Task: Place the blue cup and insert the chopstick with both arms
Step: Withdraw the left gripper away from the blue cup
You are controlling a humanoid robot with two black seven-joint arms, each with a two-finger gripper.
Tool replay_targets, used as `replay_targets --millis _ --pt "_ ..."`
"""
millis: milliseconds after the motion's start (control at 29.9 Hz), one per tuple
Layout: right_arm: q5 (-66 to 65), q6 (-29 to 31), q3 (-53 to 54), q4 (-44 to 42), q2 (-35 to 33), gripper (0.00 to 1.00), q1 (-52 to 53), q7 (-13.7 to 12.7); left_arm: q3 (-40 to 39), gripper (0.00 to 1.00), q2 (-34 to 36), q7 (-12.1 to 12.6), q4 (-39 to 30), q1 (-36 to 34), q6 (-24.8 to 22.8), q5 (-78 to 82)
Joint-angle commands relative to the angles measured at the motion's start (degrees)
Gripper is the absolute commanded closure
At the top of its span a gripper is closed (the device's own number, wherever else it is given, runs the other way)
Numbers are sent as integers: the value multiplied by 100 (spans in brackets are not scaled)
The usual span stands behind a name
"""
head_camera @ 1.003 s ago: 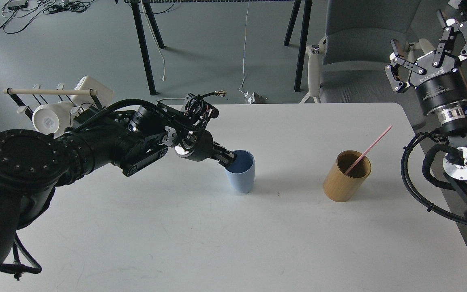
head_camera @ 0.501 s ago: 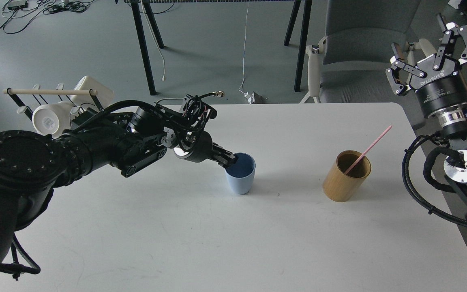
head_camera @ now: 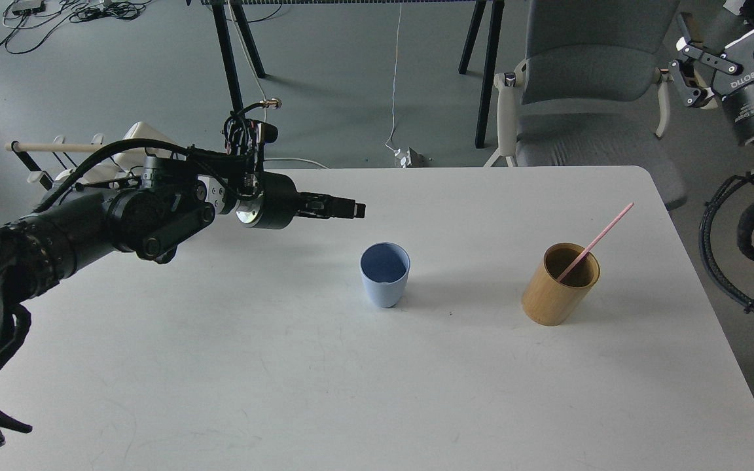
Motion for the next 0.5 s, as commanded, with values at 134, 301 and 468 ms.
replay_targets --millis 134,301,468 --pt "-2801 -788 19 420 -946 9 13 0 -2662 10 1231 0 -1265 1251 -327 -1364" --pt "-4427 -2052 -173 666 -1096 9 -232 0 -4570 9 1161 0 -1618 2184 -327 -1918" --pt "-5519 -3714 -1095 641 -973 8 -584 0 -5364 8 1047 0 -1890 2651 -327 -2919"
